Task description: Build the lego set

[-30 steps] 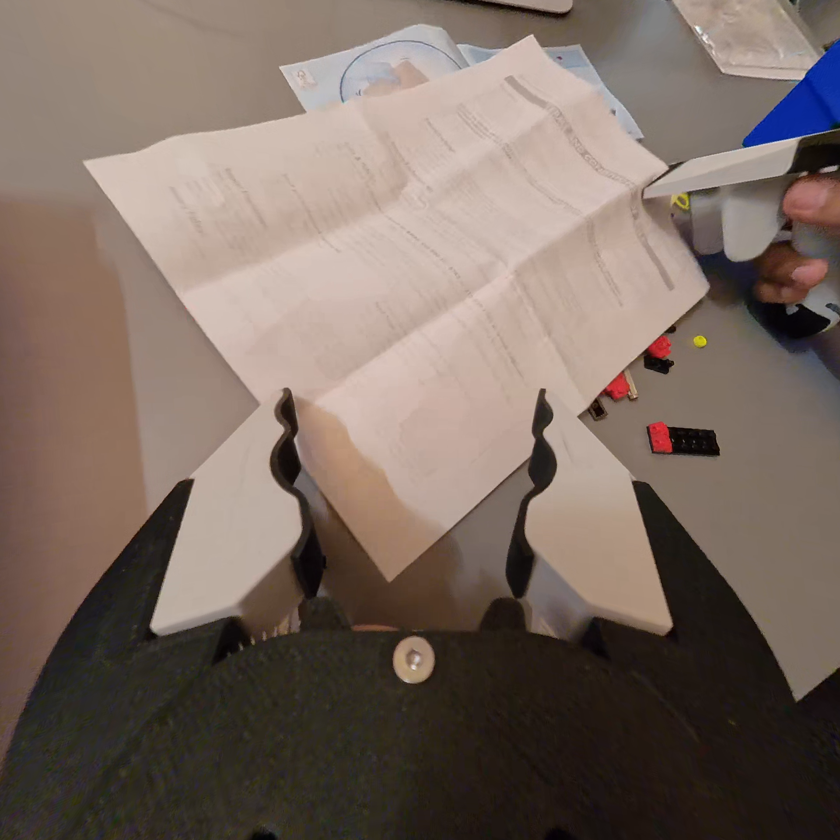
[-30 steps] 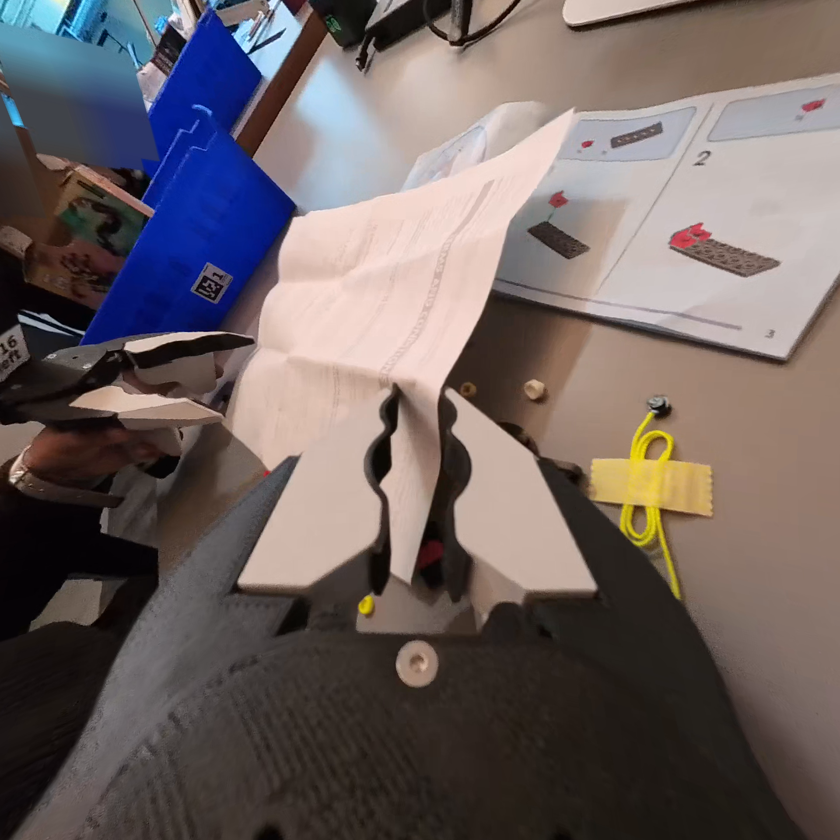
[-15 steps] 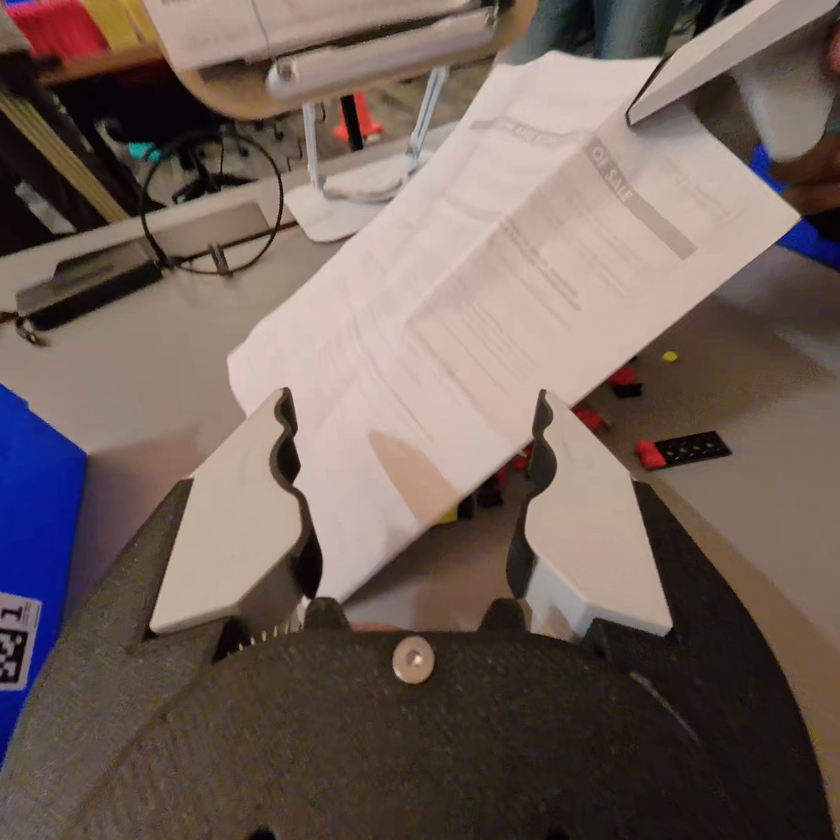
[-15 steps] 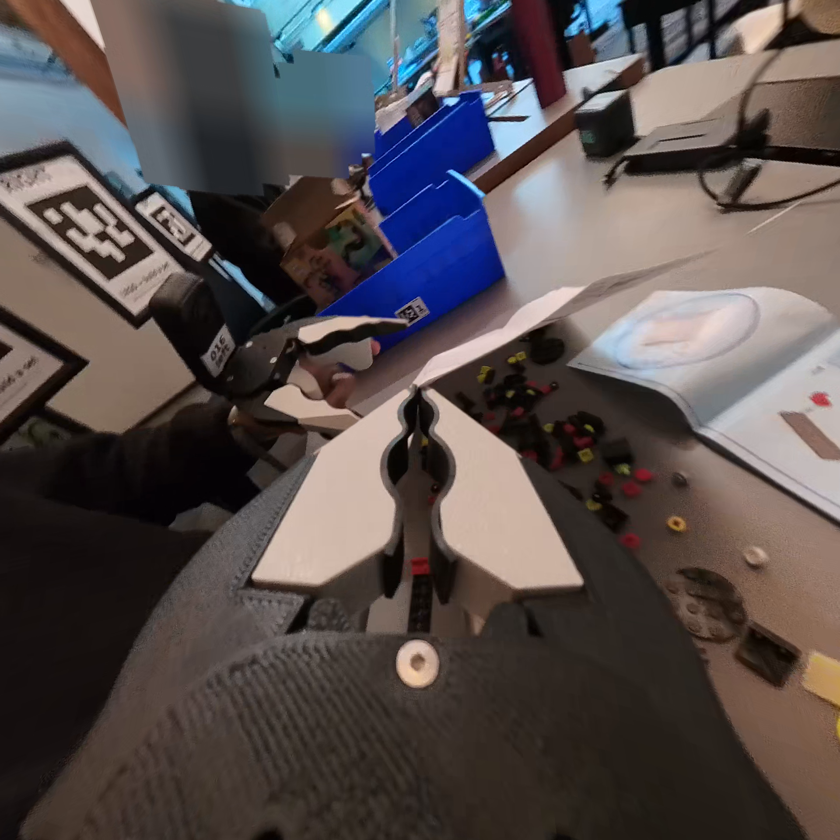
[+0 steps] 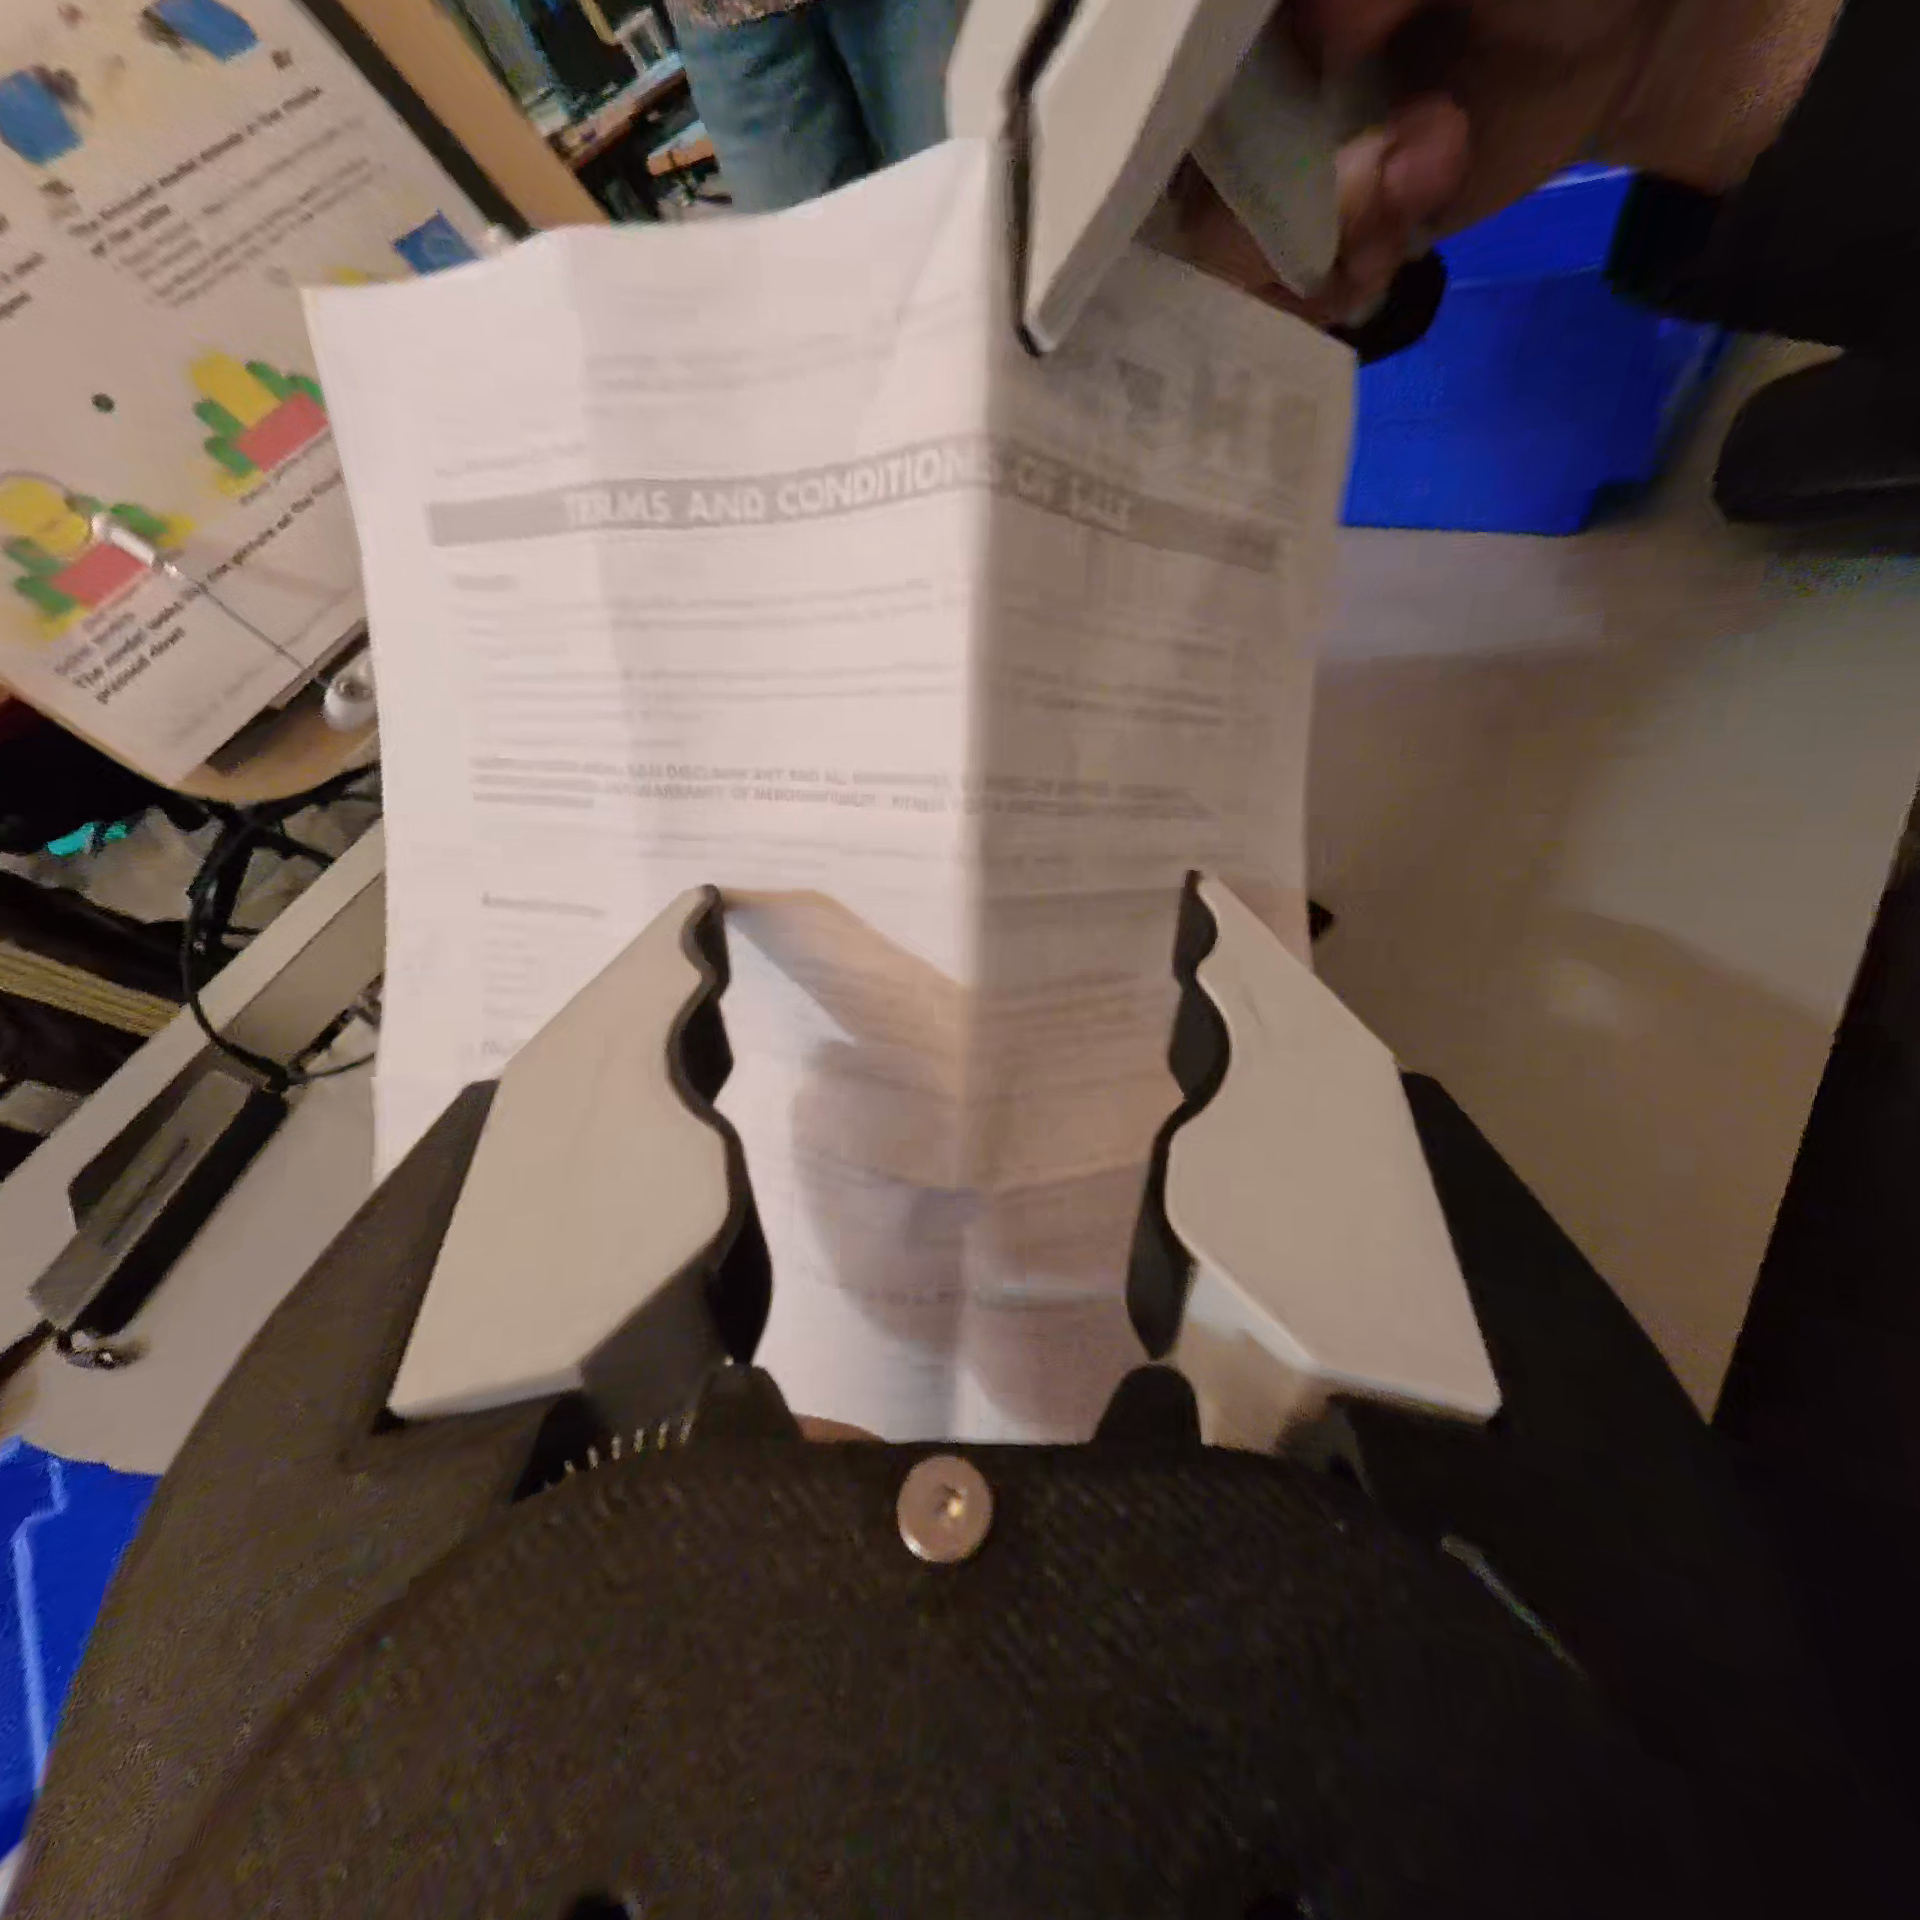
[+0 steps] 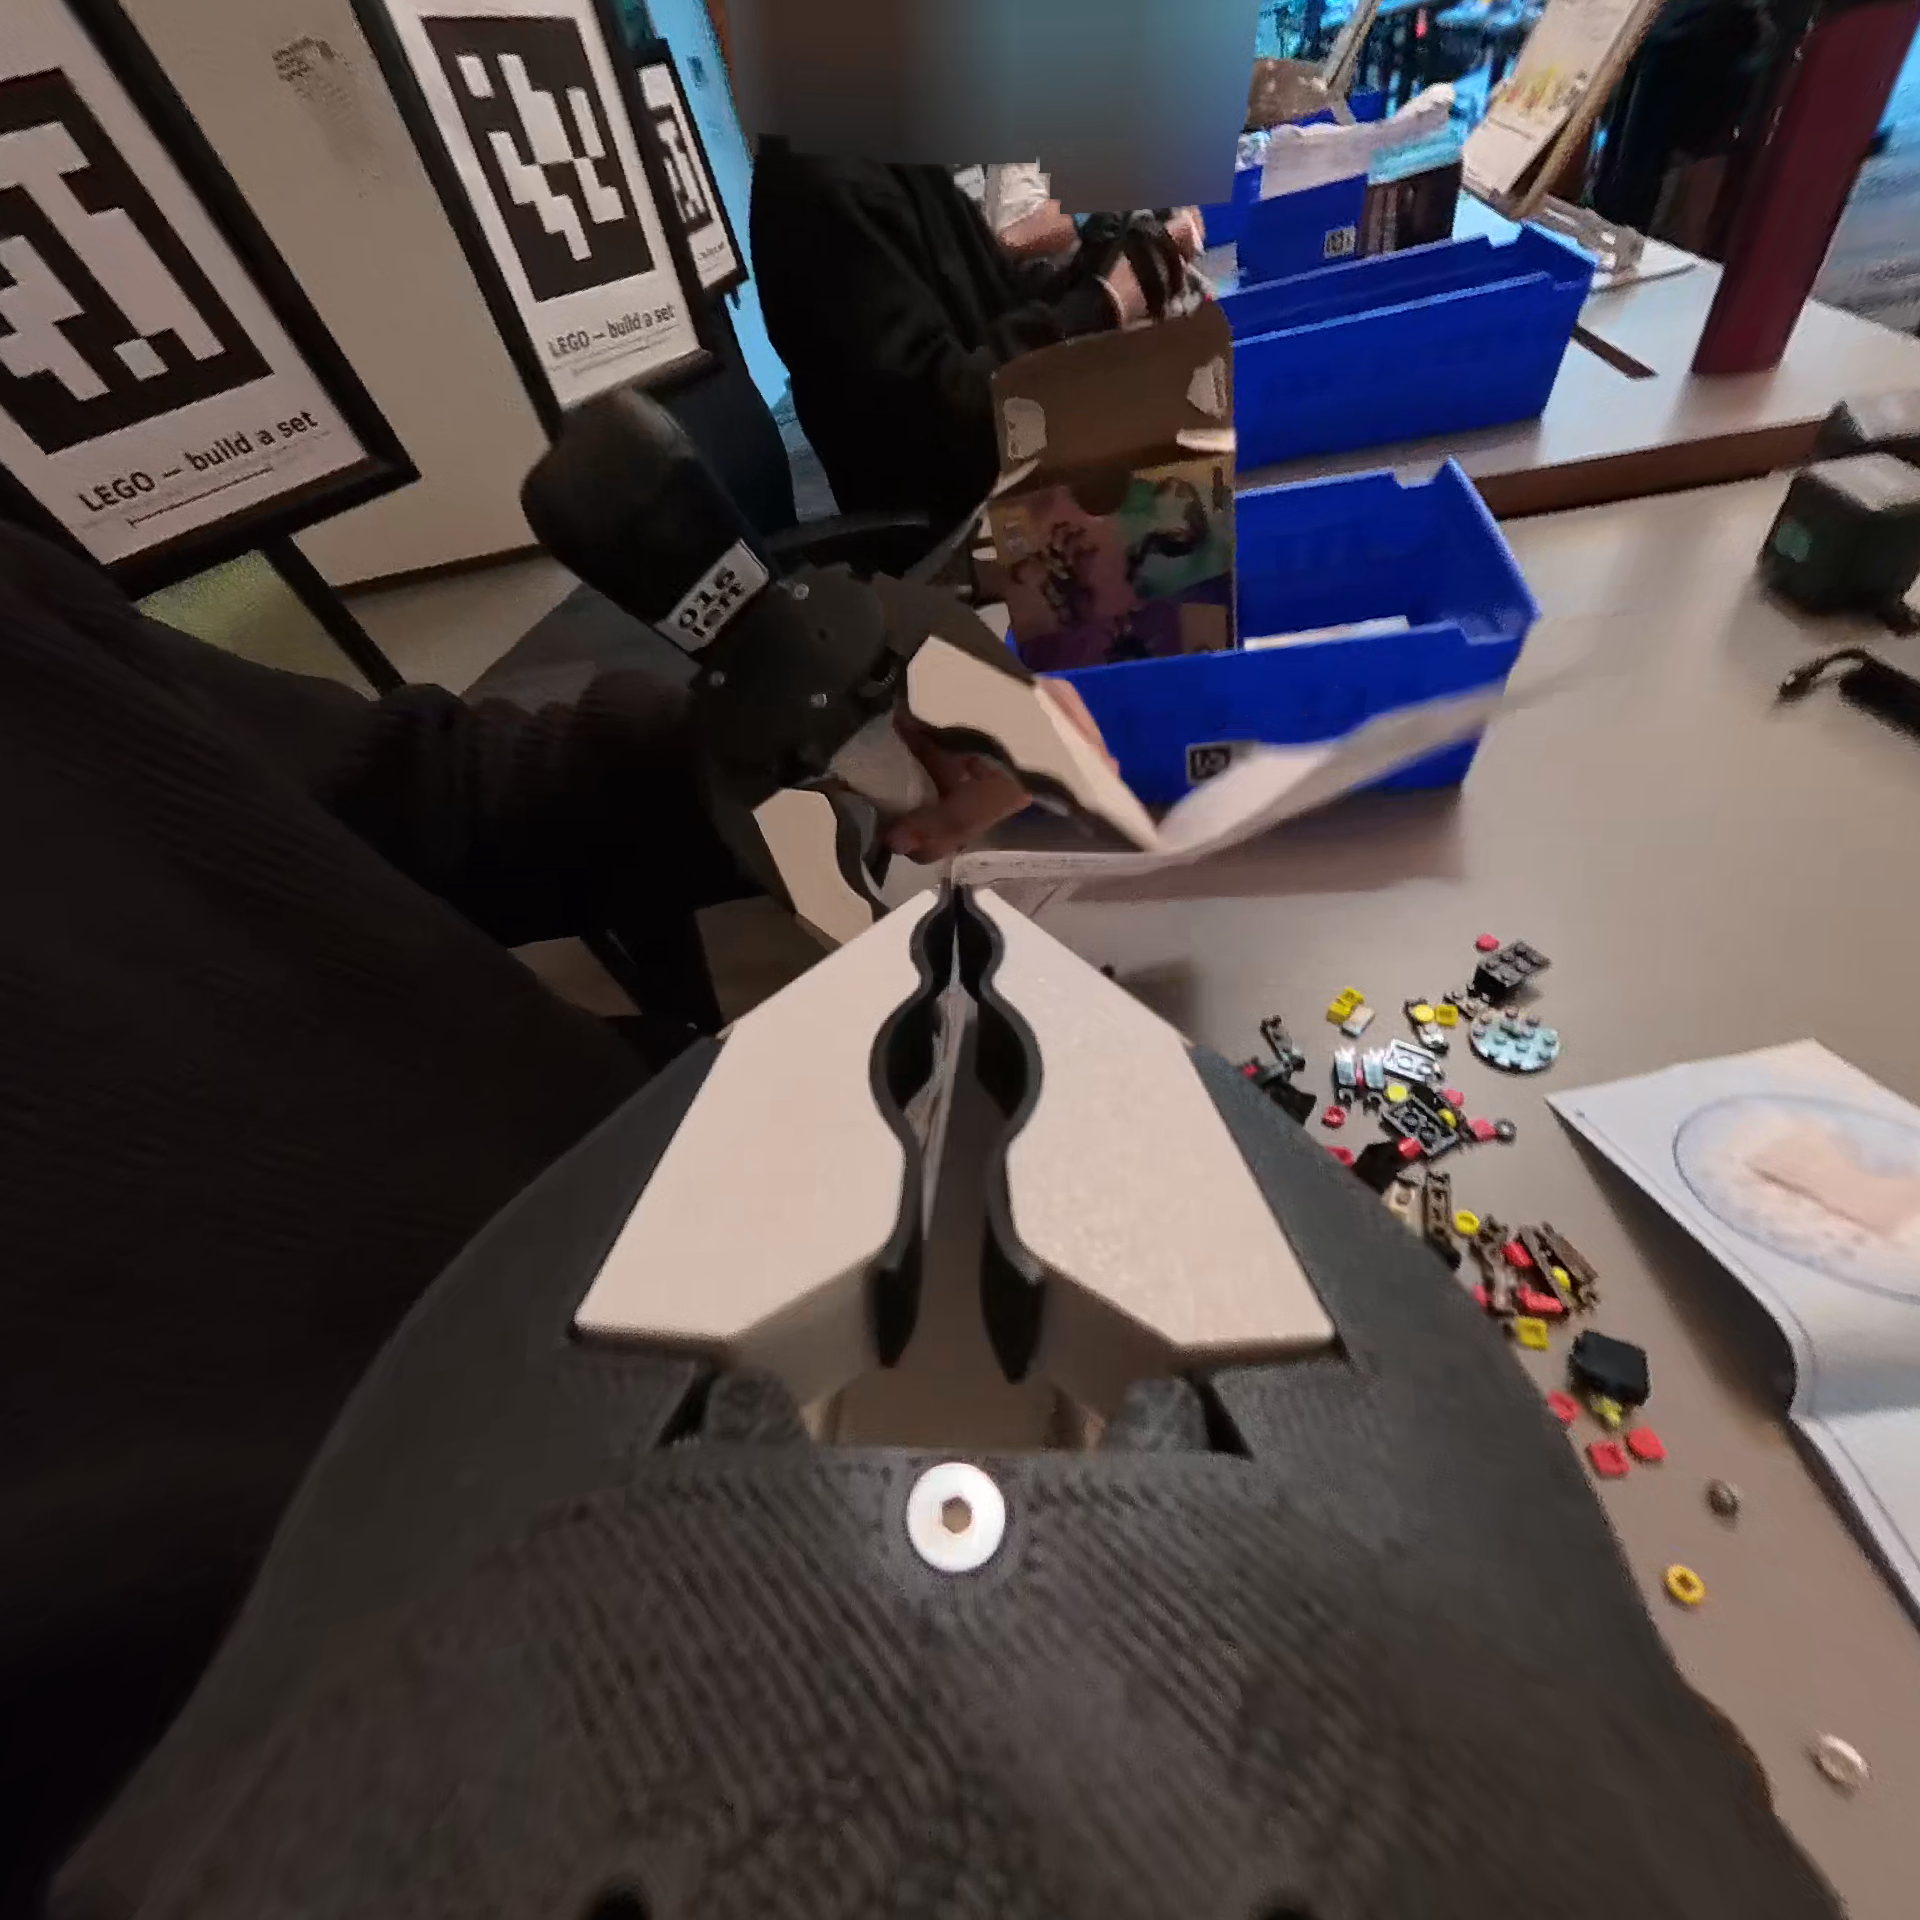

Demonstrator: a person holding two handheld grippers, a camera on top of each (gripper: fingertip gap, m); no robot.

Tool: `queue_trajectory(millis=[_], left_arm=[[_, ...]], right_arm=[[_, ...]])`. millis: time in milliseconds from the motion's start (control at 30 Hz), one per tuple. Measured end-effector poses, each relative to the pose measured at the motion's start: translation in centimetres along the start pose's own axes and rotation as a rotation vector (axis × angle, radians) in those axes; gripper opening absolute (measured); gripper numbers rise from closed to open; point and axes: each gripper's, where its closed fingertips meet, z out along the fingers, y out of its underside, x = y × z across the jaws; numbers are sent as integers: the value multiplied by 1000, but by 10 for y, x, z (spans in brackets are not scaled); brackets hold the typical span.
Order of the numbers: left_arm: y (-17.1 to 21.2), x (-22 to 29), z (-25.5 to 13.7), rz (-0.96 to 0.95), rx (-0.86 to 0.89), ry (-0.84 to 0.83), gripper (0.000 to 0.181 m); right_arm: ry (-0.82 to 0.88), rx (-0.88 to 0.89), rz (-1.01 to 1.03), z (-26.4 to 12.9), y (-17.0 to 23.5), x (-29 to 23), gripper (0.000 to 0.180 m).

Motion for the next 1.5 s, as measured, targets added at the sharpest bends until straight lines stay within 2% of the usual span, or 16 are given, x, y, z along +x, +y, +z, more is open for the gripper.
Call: queue_trajectory(millis=[200, 300, 500, 600, 700, 767, 867, 933, 1033, 1100, 1133, 1200, 1233, 1333, 1433, 1500], left_arm=[[-21, 6, -6, 122, 79, -50, 2], [-28, 4, -8, 100, 109, -64, 0], [-51, -23, -26, -148, 283, -97, 0], [-62, -39, -43, -318, 407, -79, 0], [-74, -43, -55, -454, 526, -16, 0], [-81, -43, -60, -540, 587, 49, 0], [-82, -43, -63, -617, 631, 102, 0], [-79, -45, -60, -640, 630, 95, 0], [-74, -47, -57, -664, 634, 78, 0], [-71, -48, -54, -661, 629, 63, 0], [-70, -47, -53, -662, 627, 63, 0], [-67, -49, -50, -683, 625, 57, 7], [-64, -52, -49, -694, 624, 41, 12], [-52, -58, -43, -697, 577, -16, 42], [-38, -65, -39, -697, 543, -71, 57], [-28, -66, -35, -694, 515, -85, 58]], right_arm=[[-48, 55, -46, -2, -22, -24, 0], [-5, 69, -88, -4, -29, -25, 6], [218, 255, -158, -24, -60, -2, 67], [327, 285, -127, -30, -53, 23, 84], [342, 238, -46, -14, -26, 45, 94], [288, 202, -2, 4, -8, 48, 93], [58, 194, 74, 28, 6, 25, 69], [-56, 195, 120, 37, 10, 11, 70], [-75, 144, 127, 47, 22, 8, 73], [-65, 106, 136, 50, 29, 9, 53], [-56, 97, 136, 51, 31, 11, 28], [-76, 106, 150, 50, 30, 10, 18], [-90, 116, 158, 48, 28, 8, 11], [-53, 153, 172, 32, 18, 16, 8], [28, 213, 187, -5, 1, 32, 8], [106, 274, 193, -46, -13, 46, 7]])
